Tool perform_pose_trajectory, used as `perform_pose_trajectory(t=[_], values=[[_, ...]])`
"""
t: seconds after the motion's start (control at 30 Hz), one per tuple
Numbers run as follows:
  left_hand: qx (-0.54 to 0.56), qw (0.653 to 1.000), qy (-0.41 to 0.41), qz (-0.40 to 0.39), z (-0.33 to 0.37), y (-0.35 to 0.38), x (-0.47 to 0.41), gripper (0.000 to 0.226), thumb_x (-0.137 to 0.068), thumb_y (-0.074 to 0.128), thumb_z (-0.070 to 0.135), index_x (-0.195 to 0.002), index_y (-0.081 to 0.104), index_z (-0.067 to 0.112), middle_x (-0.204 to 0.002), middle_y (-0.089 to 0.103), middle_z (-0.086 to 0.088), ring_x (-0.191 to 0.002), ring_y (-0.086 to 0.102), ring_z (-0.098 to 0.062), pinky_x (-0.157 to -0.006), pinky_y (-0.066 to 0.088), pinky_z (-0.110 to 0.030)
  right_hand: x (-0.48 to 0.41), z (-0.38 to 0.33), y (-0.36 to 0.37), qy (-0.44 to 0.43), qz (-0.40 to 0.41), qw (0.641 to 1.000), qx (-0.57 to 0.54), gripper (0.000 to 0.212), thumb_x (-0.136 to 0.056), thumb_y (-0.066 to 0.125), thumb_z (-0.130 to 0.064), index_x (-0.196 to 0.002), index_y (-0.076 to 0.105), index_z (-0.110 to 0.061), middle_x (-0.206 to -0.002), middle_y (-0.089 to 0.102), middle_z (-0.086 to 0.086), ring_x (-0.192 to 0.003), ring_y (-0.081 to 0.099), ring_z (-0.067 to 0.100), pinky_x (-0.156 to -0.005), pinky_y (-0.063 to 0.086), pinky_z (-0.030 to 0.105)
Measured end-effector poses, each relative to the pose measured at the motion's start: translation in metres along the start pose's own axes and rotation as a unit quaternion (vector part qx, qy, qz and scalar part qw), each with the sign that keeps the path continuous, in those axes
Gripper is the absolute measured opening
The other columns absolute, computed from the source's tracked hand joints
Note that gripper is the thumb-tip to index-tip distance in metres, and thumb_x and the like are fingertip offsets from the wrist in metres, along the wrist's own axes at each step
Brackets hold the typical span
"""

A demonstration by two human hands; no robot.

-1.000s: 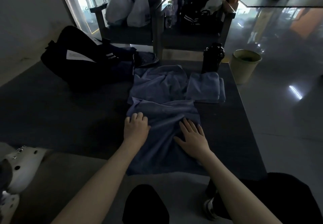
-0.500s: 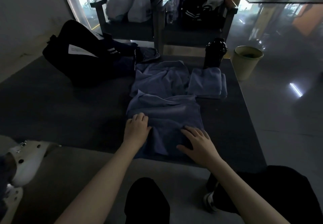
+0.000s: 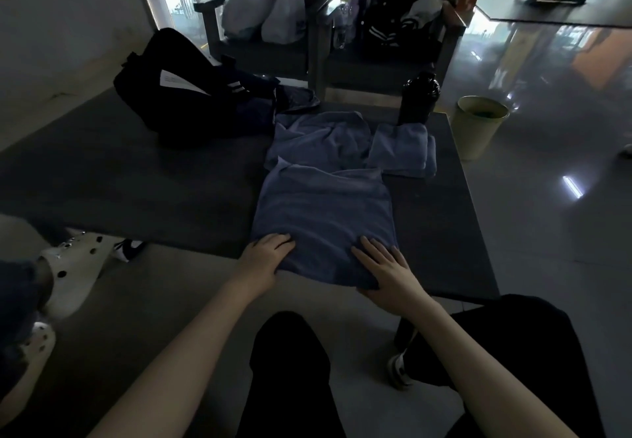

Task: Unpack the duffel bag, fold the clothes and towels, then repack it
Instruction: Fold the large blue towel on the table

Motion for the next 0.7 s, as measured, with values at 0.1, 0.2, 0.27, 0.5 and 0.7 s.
perform_pose_trajectory(t=[0.1, 0.2, 0.27, 0.5, 0.7], values=[[0.018, 0.999, -0.033, -0.029, 0.002, -0.012, 0.003, 0.044, -0.086, 0.052, 0.002, -0.128, 0.059, 0.011, -0.139, 0.051, -0.004, -0.129, 0.046, -0.021, -0.103, 0.039, -0.03, 0.007, -0.002, -0.004, 0.003, -0.004, 0.999, -0.048, 0.057, -0.09, 0.053, -0.031, -0.144, 0.038, -0.02, -0.156, 0.022, 0.003, -0.145, 0.017, 0.023, -0.118, 0.012, 0.041], [0.052, 0.994, -0.093, -0.02, 0.002, -0.032, 0.007, 0.028, -0.091, 0.052, 0.013, -0.115, 0.067, 0.018, -0.121, 0.064, -0.001, -0.11, 0.059, -0.02, -0.089, 0.046, -0.03, 0.014, 0.003, -0.01, 0.013, 0.062, 0.992, -0.107, 0.035, -0.087, 0.061, -0.008, -0.122, 0.063, -0.007, -0.139, 0.049, 0.012, -0.129, 0.044, 0.03, -0.108, 0.035, 0.038], [0.08, 0.99, -0.115, -0.031, 0.001, -0.044, 0.014, 0.02, -0.092, 0.056, 0.02, -0.107, 0.07, 0.02, -0.108, 0.068, -0.001, -0.097, 0.062, -0.017, -0.079, 0.046, -0.027, 0.019, 0.004, -0.015, 0.031, 0.088, 0.989, -0.115, 0.024, -0.087, 0.06, -0.004, -0.109, 0.069, -0.004, -0.123, 0.062, 0.011, -0.114, 0.057, 0.028, -0.095, 0.045, 0.034], [0.155, 0.974, -0.145, -0.081, 0.004, -0.07, 0.032, 0.011, -0.089, 0.065, 0.032, -0.082, 0.066, 0.024, -0.079, 0.062, 0.007, -0.075, 0.058, -0.011, -0.058, 0.041, -0.023, 0.033, 0.01, -0.039, 0.087, 0.12, 0.974, -0.17, 0.022, -0.084, 0.068, -0.017, -0.064, 0.063, -0.009, -0.052, 0.053, -0.002, -0.05, 0.05, 0.01, -0.051, 0.039, 0.03], [0.192, 0.967, -0.139, -0.097, 0.008, -0.077, 0.04, 0.017, -0.088, 0.065, 0.035, -0.073, 0.065, 0.027, -0.074, 0.061, 0.007, -0.069, 0.055, -0.006, -0.062, 0.04, -0.021, 0.042, 0.014, -0.055, 0.153, 0.08, 0.953, -0.251, 0.039, -0.078, 0.075, -0.019, -0.047, 0.051, -0.02, -0.041, 0.04, -0.013, -0.043, 0.037, -0.003, -0.045, 0.031, 0.016]])
Point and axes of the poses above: each hand's wrist, its own x-axis away from the middle knuckle, its own y-axis out of the palm, z = x × y, the point moved 2 cm from there along -x, towards the middle knuckle
